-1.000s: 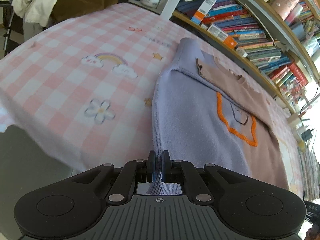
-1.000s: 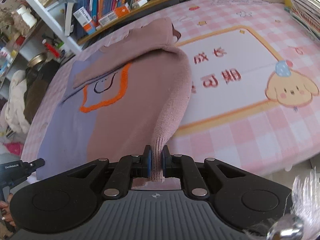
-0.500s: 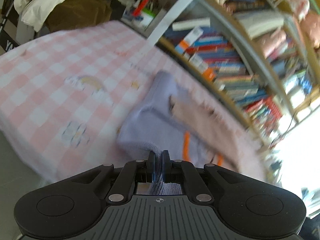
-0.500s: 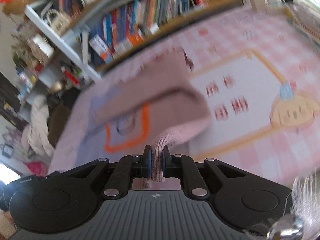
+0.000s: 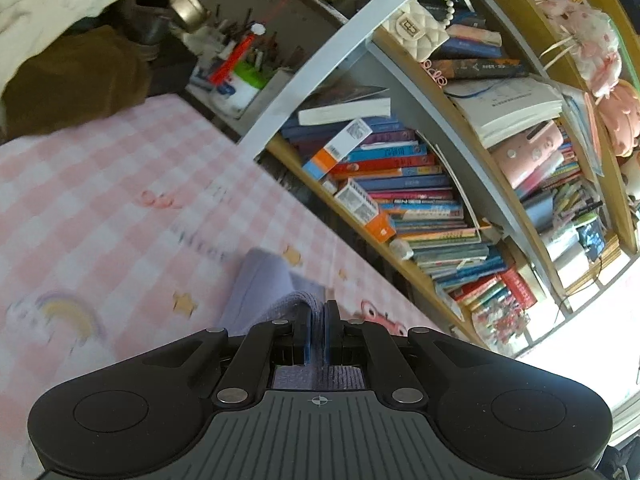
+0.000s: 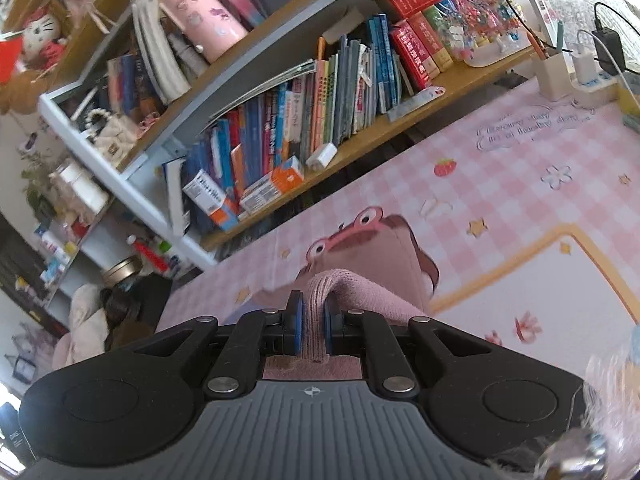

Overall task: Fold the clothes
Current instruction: 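Lift the hem with both tools and fold it over onto the collar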

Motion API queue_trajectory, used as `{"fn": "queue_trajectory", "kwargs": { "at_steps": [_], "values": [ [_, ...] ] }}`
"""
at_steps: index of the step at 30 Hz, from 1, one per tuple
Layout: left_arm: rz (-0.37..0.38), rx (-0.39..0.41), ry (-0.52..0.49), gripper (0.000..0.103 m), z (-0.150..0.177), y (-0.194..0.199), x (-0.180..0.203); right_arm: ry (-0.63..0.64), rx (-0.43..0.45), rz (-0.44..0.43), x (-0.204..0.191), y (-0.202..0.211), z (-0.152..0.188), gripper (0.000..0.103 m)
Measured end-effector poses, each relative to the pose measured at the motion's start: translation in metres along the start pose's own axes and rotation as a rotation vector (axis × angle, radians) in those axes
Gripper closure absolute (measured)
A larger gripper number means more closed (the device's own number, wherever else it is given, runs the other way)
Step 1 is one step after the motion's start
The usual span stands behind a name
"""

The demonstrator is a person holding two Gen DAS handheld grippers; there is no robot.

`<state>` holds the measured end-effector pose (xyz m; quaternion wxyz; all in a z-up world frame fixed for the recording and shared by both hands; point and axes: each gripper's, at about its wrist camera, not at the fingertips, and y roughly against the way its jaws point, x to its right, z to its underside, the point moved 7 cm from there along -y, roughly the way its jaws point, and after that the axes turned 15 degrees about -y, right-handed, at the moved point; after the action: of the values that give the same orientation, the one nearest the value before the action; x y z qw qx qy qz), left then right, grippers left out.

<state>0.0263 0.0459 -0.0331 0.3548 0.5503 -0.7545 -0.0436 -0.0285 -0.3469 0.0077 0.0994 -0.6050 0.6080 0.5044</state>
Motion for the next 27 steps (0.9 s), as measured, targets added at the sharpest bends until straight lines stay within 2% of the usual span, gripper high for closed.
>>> {"fn": "queue_trajectory", "kwargs": {
  "at_steps": [4, 12, 13, 14, 15, 16, 17, 18, 19, 21, 24, 27],
  "values": [
    [-0.016, -0.032, -0.011, 0.098, -0.011, -0.034, -0.008, -0.022, 0.01, 0.043, 0.002, -0.033, -0.014, 0.093],
    [-0.05, -0.131, -0.047, 0.096, -0.009, -0.083, -0.023, -0.042, -0.008, 0.126, 0.017, -0.09, -0.023, 0.092],
    [-0.05, -0.141, -0.061, 0.092, -0.008, -0.088, -0.023, -0.041, -0.007, 0.142, 0.019, -0.095, -0.024, 0.088],
    [-0.049, -0.154, -0.077, 0.091, -0.008, -0.092, -0.024, -0.038, 0.002, 0.155, 0.02, -0.098, -0.026, 0.075],
    [-0.047, -0.164, -0.093, 0.087, -0.008, -0.095, -0.024, -0.032, 0.019, 0.16, 0.021, -0.099, -0.028, 0.067],
    [-0.052, -0.159, -0.107, 0.075, -0.01, -0.094, -0.024, -0.026, 0.036, 0.165, 0.021, -0.1, -0.031, 0.059],
    [-0.056, -0.153, -0.121, 0.066, -0.012, -0.093, -0.024, -0.023, 0.049, 0.166, 0.021, -0.099, -0.034, 0.059],
    [-0.061, -0.145, -0.136, 0.048, -0.014, -0.092, -0.024, -0.021, 0.059, 0.166, 0.022, -0.099, -0.036, 0.059],
    [-0.07, -0.112, -0.155, 0.036, -0.018, -0.087, -0.025, -0.009, 0.064, 0.174, 0.022, -0.098, -0.038, 0.058],
    [-0.103, -0.081, -0.189, 0.034, -0.021, -0.081, -0.028, 0.033, 0.069, 0.197, 0.022, -0.098, -0.038, 0.058],
    [-0.155, -0.105, -0.253, 0.035, -0.017, -0.083, -0.035, 0.197, 0.055, 0.261, 0.018, -0.105, -0.03, 0.058],
    [-0.185, -0.121, -0.411, 0.037, -0.007, -0.088, -0.028, 0.362, 0.032, 0.319, 0.015, -0.12, -0.019, 0.057]
  ]
}}
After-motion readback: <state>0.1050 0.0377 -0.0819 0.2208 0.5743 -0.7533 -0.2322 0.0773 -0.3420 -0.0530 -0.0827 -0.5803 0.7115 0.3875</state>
